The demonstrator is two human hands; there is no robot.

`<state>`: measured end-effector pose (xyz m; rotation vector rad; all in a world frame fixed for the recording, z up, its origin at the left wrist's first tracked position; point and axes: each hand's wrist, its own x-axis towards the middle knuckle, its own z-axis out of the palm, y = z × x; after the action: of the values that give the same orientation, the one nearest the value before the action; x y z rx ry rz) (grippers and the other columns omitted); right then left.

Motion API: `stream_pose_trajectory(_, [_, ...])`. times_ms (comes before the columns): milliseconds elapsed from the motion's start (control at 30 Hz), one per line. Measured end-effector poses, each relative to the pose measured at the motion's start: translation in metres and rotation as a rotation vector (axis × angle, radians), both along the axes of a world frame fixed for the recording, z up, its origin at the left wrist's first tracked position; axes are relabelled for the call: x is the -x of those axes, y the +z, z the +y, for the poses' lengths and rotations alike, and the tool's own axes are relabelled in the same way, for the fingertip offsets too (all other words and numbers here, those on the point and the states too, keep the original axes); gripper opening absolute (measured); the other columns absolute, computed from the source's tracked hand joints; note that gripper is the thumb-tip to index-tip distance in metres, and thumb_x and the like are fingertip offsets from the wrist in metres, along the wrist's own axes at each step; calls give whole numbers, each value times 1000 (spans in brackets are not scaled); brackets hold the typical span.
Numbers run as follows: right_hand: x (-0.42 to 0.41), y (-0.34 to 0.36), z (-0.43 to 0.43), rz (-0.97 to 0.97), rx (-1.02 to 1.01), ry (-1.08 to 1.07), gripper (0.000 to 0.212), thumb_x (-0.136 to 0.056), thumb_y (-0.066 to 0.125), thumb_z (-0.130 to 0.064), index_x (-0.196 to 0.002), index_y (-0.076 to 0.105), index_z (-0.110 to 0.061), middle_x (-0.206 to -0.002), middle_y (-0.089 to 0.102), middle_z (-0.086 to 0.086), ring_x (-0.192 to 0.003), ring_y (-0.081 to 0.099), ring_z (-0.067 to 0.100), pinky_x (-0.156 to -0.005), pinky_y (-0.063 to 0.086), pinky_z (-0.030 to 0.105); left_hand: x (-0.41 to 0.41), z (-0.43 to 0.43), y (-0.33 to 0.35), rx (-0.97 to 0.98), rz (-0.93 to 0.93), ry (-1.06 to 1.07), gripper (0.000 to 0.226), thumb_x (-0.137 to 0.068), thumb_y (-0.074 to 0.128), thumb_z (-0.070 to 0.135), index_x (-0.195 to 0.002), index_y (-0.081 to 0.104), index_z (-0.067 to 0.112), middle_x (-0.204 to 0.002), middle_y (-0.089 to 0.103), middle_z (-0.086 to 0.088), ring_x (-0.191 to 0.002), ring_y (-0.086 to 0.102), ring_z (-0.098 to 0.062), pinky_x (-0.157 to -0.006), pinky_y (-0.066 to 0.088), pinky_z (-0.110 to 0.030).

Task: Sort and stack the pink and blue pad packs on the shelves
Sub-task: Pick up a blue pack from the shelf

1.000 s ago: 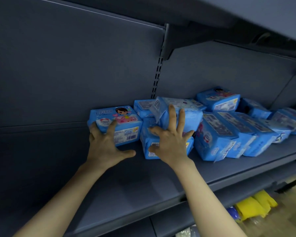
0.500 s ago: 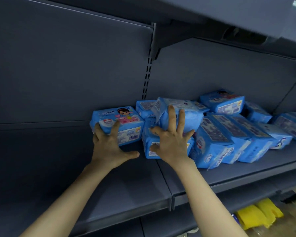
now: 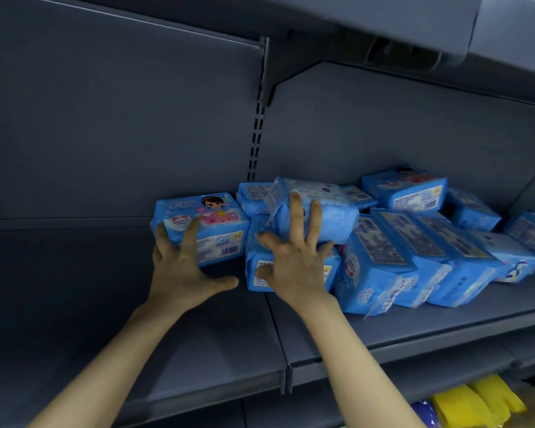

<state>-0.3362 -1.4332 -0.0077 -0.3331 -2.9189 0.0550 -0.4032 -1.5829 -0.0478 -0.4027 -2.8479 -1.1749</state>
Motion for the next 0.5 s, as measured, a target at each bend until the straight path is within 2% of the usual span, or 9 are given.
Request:
stream_pose_trajectory(133, [1, -6, 2, 81, 6, 29, 44, -84, 63, -34, -126, 50, -31, -138, -41, -3, -126, -41, 31, -100, 16, 71, -1, -3, 0, -32, -16, 29, 125, -59, 85, 39, -147, -4, 34, -153, -18, -7, -142, -2, -34, -114, 16, -46])
stream_pose_trajectory(233, [1, -8, 4, 99, 9, 39, 44, -83, 63, -34, -125, 49, -31, -139, -40, -4, -126, -42, 31, -99, 16, 72, -4, -6, 3, -64, -34, 42, 118, -65, 82, 32, -147, -1, 34, -154, -15, -6, -142, 4, -32, -113, 20, -45])
stream_pose_trajectory(433, [-5, -5, 4, 94, 37, 80, 38, -88, 55, -33, -125, 47, -31, -139, -45, -4, -125, -45, 27, -103, 8, 70, -29, -1, 10, -57, 22, 49, 99, -76, 73, 27, -147, 4, 33, -153, -10, 0, -142, 2, -27, -111, 23, -42])
stream_pose_trajectory(500, [-9, -6, 2, 131, 105, 90, 38, -88, 55, -31, -125, 48, -29, -145, -39, -1, -126, -44, 22, -104, 3, 69, -36, -1, 10, -52, 48, 45, 96, -77, 72, 28, -147, 7, 32, -153, -9, 1, -142, 3, -26, -111, 24, -40])
